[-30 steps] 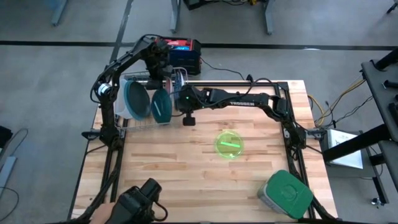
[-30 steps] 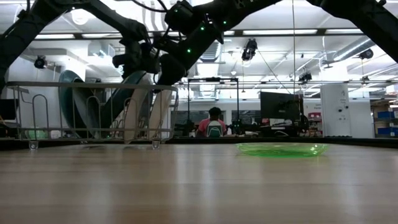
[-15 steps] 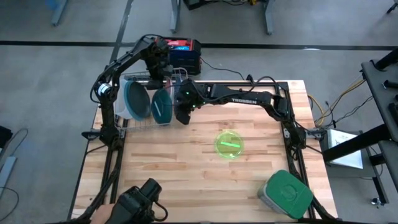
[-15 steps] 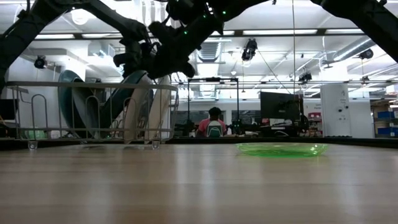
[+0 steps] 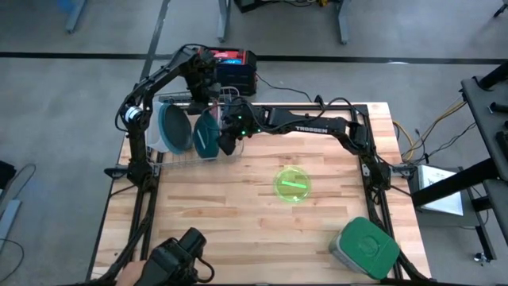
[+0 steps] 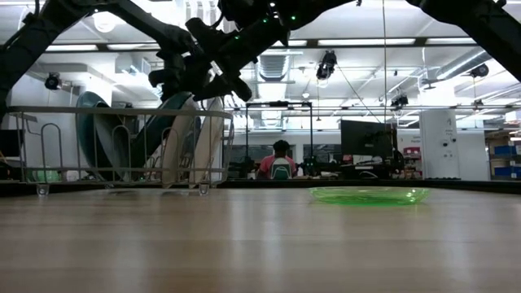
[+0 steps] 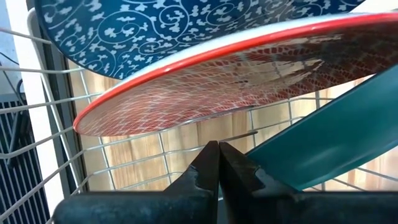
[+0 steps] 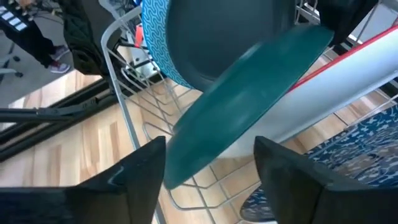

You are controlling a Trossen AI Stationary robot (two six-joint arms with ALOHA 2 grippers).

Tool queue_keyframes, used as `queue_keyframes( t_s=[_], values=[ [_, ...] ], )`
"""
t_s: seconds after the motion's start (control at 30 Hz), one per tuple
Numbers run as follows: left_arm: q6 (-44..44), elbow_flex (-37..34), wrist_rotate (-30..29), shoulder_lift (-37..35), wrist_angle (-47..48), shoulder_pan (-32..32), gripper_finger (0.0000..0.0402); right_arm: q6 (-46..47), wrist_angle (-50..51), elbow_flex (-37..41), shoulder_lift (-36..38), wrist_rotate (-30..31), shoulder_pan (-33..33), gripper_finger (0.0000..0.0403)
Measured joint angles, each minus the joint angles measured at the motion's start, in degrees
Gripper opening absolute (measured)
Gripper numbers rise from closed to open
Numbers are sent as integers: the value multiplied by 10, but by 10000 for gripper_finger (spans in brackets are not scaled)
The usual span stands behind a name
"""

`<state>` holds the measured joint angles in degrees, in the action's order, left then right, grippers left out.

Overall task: Sort dishes
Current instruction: Put the green plate into the dish rack

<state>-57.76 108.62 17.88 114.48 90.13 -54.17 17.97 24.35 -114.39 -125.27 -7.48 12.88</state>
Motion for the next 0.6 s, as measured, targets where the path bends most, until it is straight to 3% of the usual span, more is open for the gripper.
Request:
queue_keyframes(
  t_s=[0.17, 0.33, 0.47, 0.6],
  values=[
    [0, 0, 9, 0, -1, 0, 0, 18, -35, 1, -18, -4, -4, 254],
    [0, 0, 12, 0, -1, 0, 0, 32, -49, 2, -33, -9, -7, 249],
    [2, 0, 18, 0, 2, 0, 0, 32, -72, 3, -33, 5, -6, 221],
    [3, -1, 25, 0, 3, 1, 0, 27, -72, 3, -33, 27, -5, 157]
  ],
)
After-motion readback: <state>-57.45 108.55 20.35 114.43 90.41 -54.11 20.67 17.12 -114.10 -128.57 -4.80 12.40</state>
